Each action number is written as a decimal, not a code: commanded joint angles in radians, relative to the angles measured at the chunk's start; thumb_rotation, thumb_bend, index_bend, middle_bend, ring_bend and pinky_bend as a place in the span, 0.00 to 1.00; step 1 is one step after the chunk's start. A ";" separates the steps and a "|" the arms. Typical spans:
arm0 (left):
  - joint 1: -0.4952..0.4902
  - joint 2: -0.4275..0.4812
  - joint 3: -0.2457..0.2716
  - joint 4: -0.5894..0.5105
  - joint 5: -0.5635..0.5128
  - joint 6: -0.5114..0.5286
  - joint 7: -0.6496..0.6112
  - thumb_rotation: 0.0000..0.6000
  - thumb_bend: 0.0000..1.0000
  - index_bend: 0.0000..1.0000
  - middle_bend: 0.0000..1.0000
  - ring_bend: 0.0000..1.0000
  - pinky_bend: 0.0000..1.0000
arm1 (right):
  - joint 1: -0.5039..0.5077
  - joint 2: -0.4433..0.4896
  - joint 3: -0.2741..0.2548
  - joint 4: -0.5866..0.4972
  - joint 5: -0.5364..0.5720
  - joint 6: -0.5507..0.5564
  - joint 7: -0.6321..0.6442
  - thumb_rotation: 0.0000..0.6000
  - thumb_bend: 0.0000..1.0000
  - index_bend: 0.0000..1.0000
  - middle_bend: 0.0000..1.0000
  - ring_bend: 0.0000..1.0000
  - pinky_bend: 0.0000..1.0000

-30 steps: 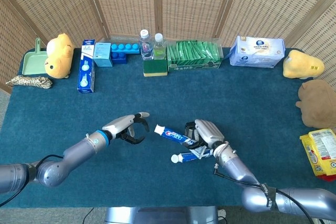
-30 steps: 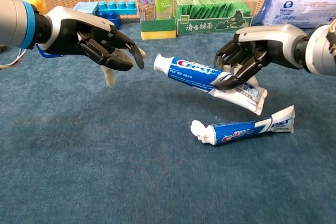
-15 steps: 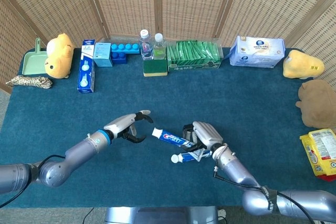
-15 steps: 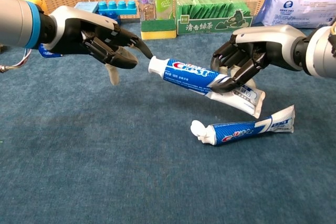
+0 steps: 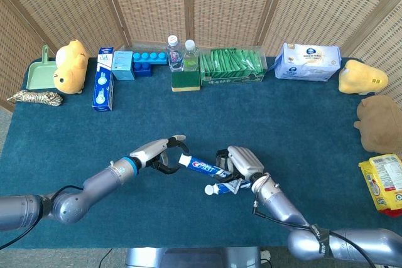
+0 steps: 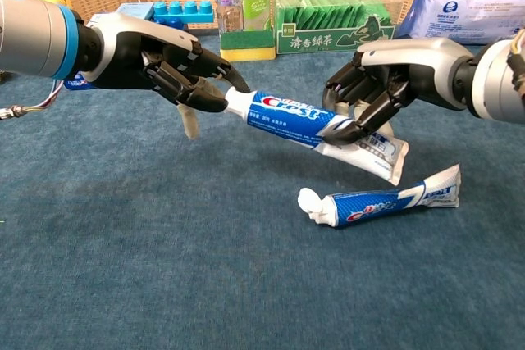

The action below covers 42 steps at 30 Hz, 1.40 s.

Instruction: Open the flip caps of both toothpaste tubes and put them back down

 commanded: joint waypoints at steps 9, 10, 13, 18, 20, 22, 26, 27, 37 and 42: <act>-0.007 -0.003 0.012 -0.009 -0.009 0.016 0.019 0.88 0.40 0.30 0.04 0.11 0.45 | -0.004 -0.004 0.000 -0.008 -0.010 0.007 -0.006 1.00 0.45 0.90 0.71 0.68 0.69; -0.008 -0.004 0.015 -0.010 -0.012 0.019 0.021 0.89 0.40 0.31 0.05 0.11 0.45 | -0.004 -0.006 0.000 -0.008 -0.012 0.011 -0.009 1.00 0.45 0.90 0.71 0.68 0.69; -0.007 -0.004 0.019 -0.014 -0.016 0.033 0.027 0.89 0.41 0.32 0.05 0.11 0.46 | -0.006 -0.010 0.001 -0.012 -0.014 0.018 -0.013 1.00 0.46 0.90 0.71 0.68 0.69; -0.007 -0.010 0.021 -0.012 -0.021 0.046 0.035 0.89 0.41 0.34 0.06 0.11 0.46 | -0.008 -0.013 0.001 -0.018 -0.014 0.018 -0.013 1.00 0.45 0.90 0.71 0.68 0.70; -0.006 -0.012 0.022 -0.011 -0.022 0.048 0.038 0.89 0.41 0.35 0.07 0.12 0.46 | -0.009 -0.013 0.000 -0.019 -0.015 0.017 -0.013 1.00 0.45 0.90 0.71 0.68 0.69; -0.006 -0.014 0.022 -0.011 -0.022 0.052 0.040 0.90 0.42 0.36 0.07 0.12 0.46 | -0.010 -0.013 0.000 -0.020 -0.017 0.016 -0.014 1.00 0.45 0.90 0.71 0.68 0.69; -0.003 -0.016 0.022 -0.012 -0.024 0.059 0.044 0.89 0.42 0.38 0.09 0.13 0.46 | -0.012 -0.014 0.000 -0.020 -0.024 0.023 -0.019 1.00 0.45 0.90 0.71 0.68 0.70; -0.003 -0.016 0.022 -0.013 -0.025 0.061 0.045 0.89 0.43 0.39 0.09 0.13 0.46 | -0.012 -0.015 0.000 -0.020 -0.025 0.025 -0.020 1.00 0.45 0.90 0.71 0.68 0.69; 0.000 -0.009 0.026 -0.020 -0.043 0.074 0.059 0.87 0.43 0.46 0.11 0.13 0.47 | -0.016 -0.024 0.000 -0.008 -0.017 0.059 -0.050 1.00 0.46 0.90 0.71 0.69 0.69; 0.001 -0.008 0.026 -0.019 -0.050 0.076 0.061 0.88 0.44 0.47 0.11 0.13 0.47 | -0.017 -0.031 0.000 -0.001 -0.011 0.078 -0.071 1.00 0.45 0.90 0.71 0.69 0.69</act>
